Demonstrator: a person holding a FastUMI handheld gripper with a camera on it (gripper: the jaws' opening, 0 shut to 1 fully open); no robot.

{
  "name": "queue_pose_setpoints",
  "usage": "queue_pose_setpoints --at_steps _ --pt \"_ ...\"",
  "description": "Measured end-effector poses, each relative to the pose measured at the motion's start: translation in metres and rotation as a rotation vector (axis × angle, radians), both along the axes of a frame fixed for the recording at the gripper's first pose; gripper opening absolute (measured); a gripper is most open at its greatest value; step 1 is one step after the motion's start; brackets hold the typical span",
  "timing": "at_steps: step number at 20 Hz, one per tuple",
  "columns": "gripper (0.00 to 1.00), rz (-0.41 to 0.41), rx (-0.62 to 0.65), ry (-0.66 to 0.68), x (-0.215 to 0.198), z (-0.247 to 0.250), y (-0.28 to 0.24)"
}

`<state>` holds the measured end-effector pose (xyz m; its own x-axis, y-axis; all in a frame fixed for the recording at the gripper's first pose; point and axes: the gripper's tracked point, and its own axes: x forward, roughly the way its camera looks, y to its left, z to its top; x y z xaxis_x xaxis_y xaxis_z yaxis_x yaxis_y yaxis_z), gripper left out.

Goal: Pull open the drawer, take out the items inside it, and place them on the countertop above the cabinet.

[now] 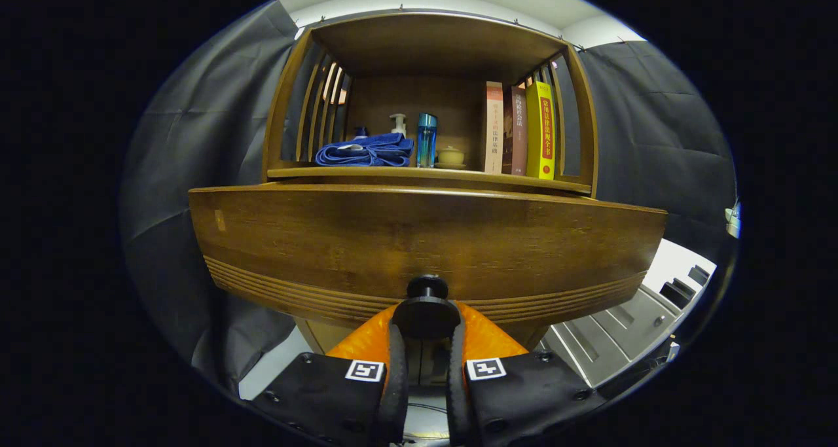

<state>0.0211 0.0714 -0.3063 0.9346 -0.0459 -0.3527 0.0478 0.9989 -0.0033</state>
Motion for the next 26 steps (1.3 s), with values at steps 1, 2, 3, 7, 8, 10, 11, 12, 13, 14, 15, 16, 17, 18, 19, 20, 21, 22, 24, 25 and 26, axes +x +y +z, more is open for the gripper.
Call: queue_pose_setpoints --at_steps 1,2,3,7,8,10,11,12,13,14,15,16,17,18,19,20,21,22,24,25,26 --pt "0.33 0.001 -0.004 0.006 -0.001 0.0 0.0" --pt "0.33 0.002 -0.005 -0.001 -0.002 0.003 0.0" --pt "0.33 -0.001 0.0 0.0 -0.001 0.001 0.0" --pt "0.44 -0.012 0.021 -0.023 -0.002 0.003 -0.001" --pt "0.48 -0.009 0.019 -0.022 -0.002 0.002 0.001" --pt "0.59 0.002 0.009 0.004 -0.001 -0.004 0.006" --pt "0.66 0.008 0.003 0.02 0.0 -0.009 0.01" --pt "0.74 0.01 -0.009 0.026 0.0 -0.011 0.012" --pt "0.79 0.013 -0.019 0.025 0.001 -0.011 0.014" --pt "0.83 0.018 -0.025 0.024 -0.001 -0.009 0.017" --pt "0.87 0.017 -0.03 0.025 -0.001 -0.01 0.018" --pt "0.91 0.016 -0.032 0.024 -0.004 -0.008 0.019" --pt "0.93 0.01 -0.033 0.025 -0.008 -0.006 0.018" --pt "0.94 0.006 -0.031 0.028 -0.013 -0.003 0.018" --pt "0.95 -0.006 -0.034 0.029 -0.018 0.002 0.018" --pt "0.96 -0.009 -0.038 0.015 -0.023 0.012 0.017" --pt "0.97 -0.012 -0.043 -0.015 -0.026 0.028 0.02" --pt "0.97 -0.01 -0.048 -0.05 -0.027 0.048 0.022" --pt "0.96 -0.016 -0.065 -0.111 -0.029 0.093 0.023" --pt "0.96 -0.026 -0.074 -0.141 -0.027 0.116 0.019" --pt "0.96 -0.036 -0.068 -0.159 -0.024 0.135 0.017"
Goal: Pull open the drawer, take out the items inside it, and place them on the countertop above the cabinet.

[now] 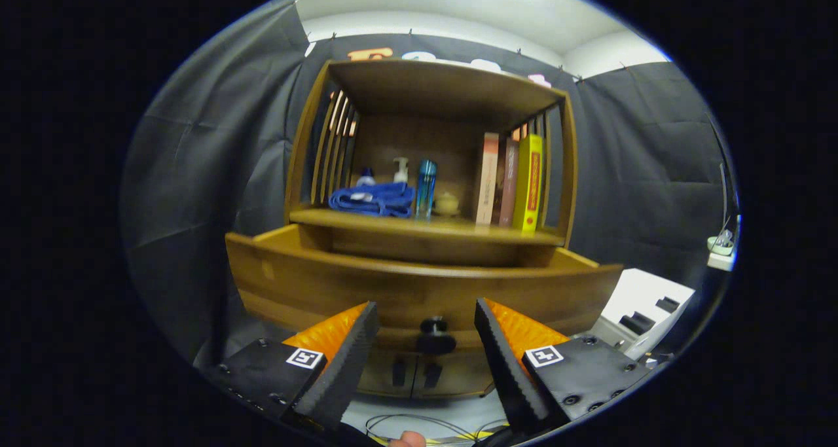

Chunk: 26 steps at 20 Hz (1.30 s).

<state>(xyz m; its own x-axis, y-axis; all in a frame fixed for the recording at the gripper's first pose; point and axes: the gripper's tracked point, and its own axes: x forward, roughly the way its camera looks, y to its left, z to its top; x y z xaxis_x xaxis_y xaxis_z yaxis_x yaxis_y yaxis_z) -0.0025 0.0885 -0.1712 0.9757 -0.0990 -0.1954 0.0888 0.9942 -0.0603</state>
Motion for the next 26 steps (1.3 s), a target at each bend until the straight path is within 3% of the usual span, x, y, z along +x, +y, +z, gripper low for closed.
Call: queue_pose_setpoints --at_steps 4,8,17,26 --pt "0.97 -0.035 -0.019 0.02 0.032 0.051 -0.016" --pt "0.97 -0.084 0.035 0.091 0.085 0.061 -0.031" --pt "0.97 -0.207 0.102 0.63 0.145 -0.093 -0.065" --pt "0.96 -0.148 0.169 0.766 0.172 -0.167 -0.046"
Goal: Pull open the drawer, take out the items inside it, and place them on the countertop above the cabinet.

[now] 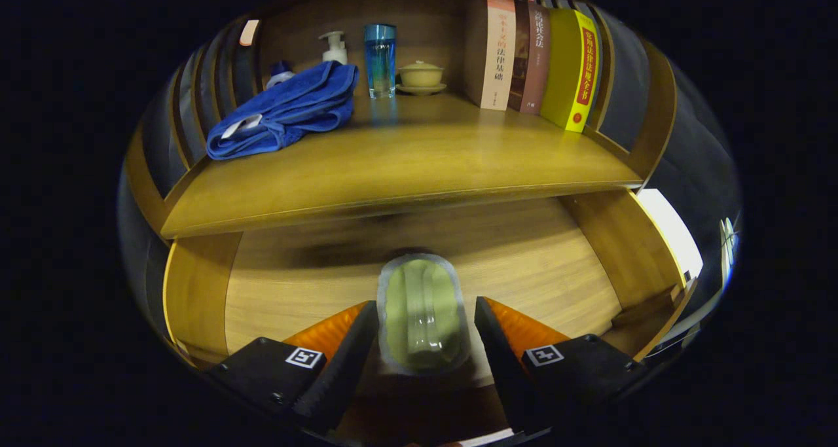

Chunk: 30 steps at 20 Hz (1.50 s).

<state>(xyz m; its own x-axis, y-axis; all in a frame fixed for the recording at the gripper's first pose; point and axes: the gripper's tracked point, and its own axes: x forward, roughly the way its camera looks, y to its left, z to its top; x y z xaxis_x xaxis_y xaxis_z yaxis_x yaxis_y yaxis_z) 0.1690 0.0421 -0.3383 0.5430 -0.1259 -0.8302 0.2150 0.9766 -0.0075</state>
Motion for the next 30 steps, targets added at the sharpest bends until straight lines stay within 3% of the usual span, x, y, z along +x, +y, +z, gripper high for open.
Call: queue_pose_setpoints --at_steps 7,9,12,14,23,26,30 --pt "0.81 -0.024 -0.026 -0.014 0.004 -0.006 -0.006" --pt "0.68 -0.003 0.001 -0.039 0.01 -0.006 0.003" --pt "0.29 0.025 -0.019 -0.046 0.015 -0.007 0.001" --pt "0.23 -0.001 0.025 -0.068 0.014 -0.001 0.004" --pt "0.23 -0.027 -0.035 -0.194 0.002 0.082 -0.023" --pt "0.23 0.005 -0.085 -0.222 -0.004 0.121 -0.025" --pt "0.23 -0.01 -0.076 -0.344 0.024 0.183 -0.025"
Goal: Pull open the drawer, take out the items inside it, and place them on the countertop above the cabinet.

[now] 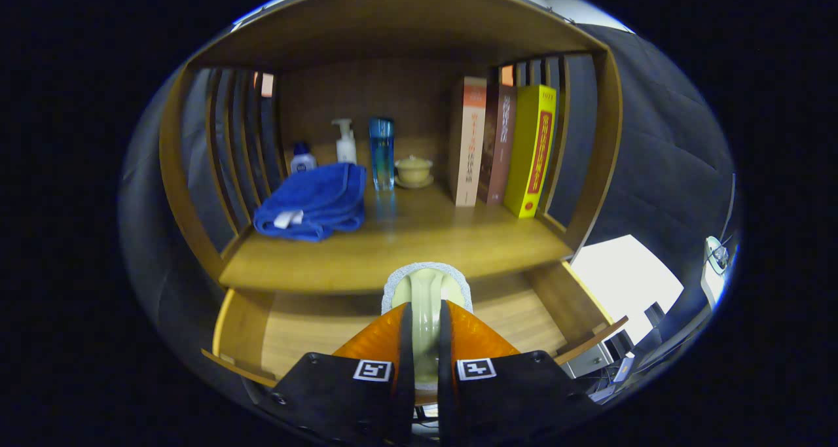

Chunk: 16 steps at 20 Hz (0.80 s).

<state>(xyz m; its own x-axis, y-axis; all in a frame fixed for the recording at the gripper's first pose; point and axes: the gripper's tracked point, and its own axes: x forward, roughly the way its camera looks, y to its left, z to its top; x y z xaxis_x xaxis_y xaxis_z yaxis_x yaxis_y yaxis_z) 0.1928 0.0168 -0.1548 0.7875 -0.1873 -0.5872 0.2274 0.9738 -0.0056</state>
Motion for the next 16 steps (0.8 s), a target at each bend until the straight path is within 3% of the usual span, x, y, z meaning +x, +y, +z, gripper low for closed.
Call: queue_pose_setpoints --at_steps 6,10,16 --pt "0.23 0.02 0.029 -0.086 0.07 0.022 -0.006" --pt "0.23 0.081 -0.027 -0.012 0.105 -0.014 -0.013" --pt "0.23 0.128 0.004 0.049 0.132 -0.059 -0.009"
